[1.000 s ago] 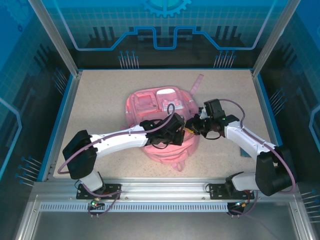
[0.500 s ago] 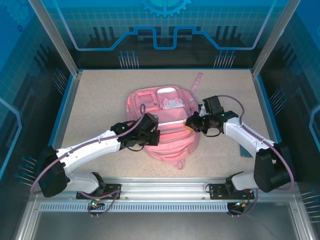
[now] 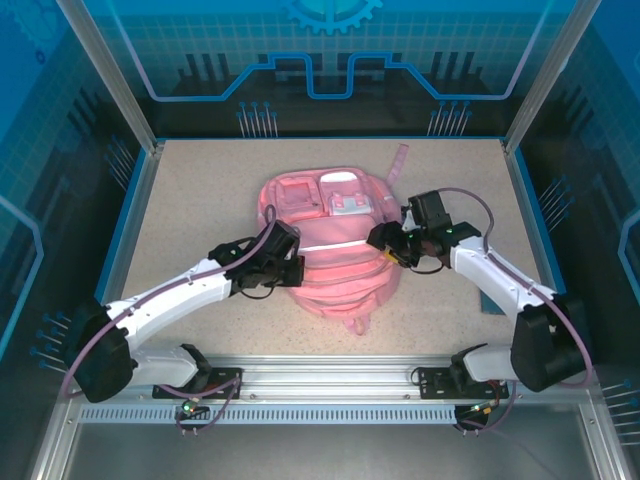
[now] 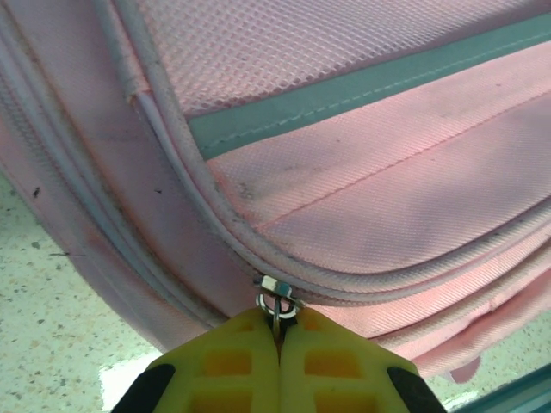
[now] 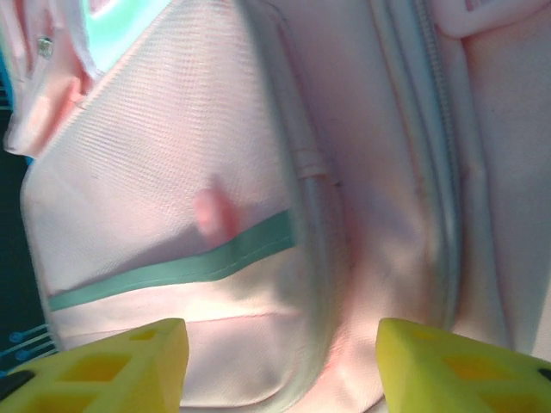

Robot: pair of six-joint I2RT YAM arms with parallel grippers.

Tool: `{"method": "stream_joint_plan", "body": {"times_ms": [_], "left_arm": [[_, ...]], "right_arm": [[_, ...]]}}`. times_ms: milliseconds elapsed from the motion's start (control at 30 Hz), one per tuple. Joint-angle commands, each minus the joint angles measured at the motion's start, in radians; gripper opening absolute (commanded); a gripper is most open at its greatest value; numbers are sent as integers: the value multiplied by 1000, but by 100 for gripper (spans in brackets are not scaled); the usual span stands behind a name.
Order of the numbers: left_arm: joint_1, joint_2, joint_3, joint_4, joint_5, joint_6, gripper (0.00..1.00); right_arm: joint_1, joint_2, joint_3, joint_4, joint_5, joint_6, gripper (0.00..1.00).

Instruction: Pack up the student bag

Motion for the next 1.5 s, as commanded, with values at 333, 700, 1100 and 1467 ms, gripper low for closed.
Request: {"method": "stream_joint_plan", "body": {"times_ms": [333, 700, 1100, 1467], "left_arm": [[-125, 95, 115, 122, 99, 52, 0], [-135, 108, 125, 134, 75, 44, 0], [-67, 18, 47, 15, -19, 7, 0], [58, 63, 81, 51, 23, 94, 0]], "right_arm": [[204, -101, -51, 63, -19, 285, 70], [234, 9, -44, 108, -3, 350, 48], [219, -21, -50, 7, 159, 323, 14], [234, 10, -47, 43, 124, 281, 11]]}}
